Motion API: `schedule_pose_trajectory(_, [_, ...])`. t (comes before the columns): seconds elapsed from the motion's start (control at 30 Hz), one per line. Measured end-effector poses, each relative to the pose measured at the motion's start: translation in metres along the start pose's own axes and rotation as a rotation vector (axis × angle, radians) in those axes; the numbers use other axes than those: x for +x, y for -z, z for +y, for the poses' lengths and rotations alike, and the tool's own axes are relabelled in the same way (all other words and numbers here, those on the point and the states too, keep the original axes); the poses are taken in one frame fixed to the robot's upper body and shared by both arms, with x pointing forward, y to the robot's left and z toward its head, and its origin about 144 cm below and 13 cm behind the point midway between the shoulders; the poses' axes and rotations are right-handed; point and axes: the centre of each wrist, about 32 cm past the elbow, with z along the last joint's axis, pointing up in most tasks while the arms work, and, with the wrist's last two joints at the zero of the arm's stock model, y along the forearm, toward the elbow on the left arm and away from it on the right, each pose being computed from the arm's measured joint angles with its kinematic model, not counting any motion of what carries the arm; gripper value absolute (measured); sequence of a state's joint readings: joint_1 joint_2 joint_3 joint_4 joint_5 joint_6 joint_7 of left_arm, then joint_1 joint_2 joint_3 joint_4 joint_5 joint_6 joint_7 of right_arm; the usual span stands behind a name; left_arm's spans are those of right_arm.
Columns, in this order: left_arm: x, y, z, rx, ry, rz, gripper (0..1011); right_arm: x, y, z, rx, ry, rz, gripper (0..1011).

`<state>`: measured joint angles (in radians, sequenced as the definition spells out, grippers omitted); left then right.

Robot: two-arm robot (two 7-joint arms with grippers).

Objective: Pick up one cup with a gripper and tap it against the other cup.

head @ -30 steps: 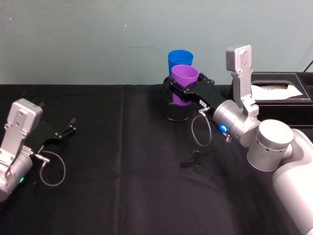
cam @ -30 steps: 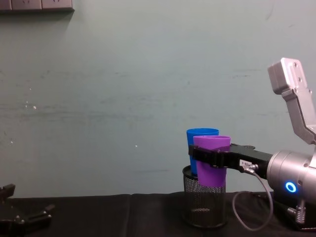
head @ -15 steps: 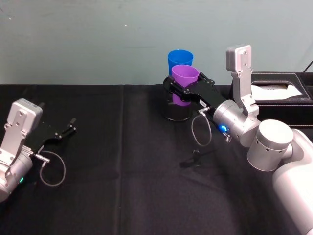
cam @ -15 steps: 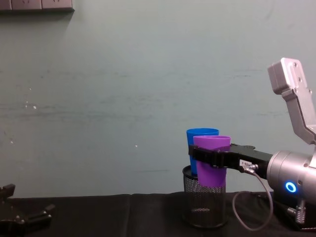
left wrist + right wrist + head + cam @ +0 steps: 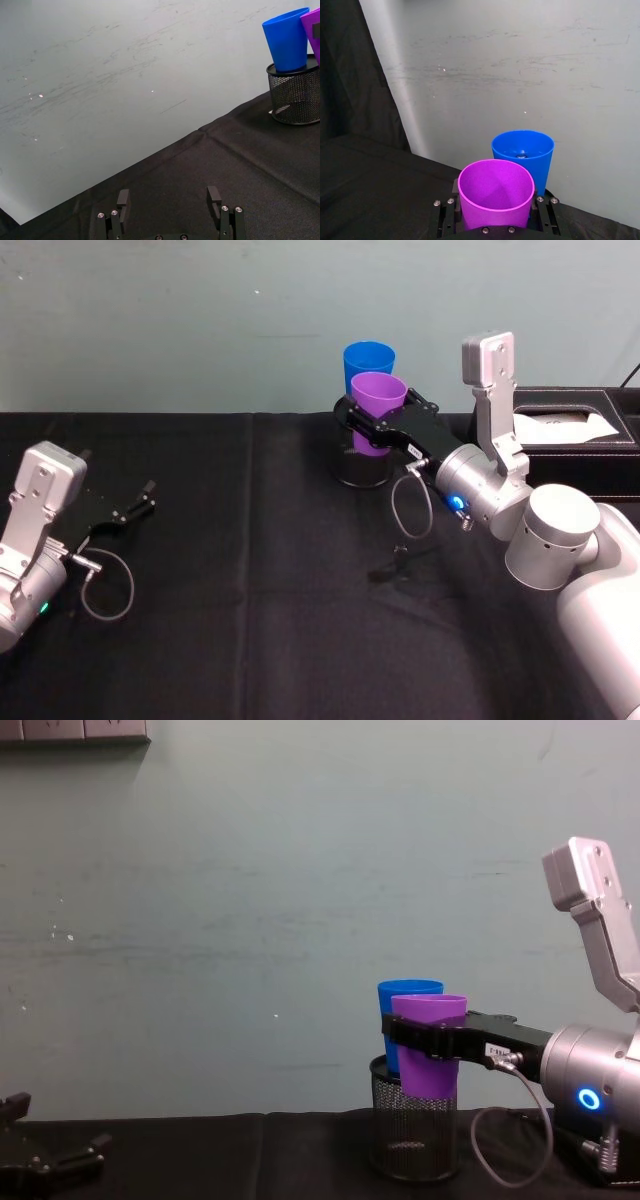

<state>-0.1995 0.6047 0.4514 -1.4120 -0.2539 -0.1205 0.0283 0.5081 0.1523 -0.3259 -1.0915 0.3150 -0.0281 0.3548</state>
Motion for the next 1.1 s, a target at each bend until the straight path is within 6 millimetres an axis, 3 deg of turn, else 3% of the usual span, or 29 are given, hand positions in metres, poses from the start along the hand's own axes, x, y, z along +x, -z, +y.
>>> schedule_pose_trajectory(1.1, [0.0,0.0,0.0,0.0,0.0,0.0,1000,0.0,0.0,0.0,0.0,0.0,0.0,729])
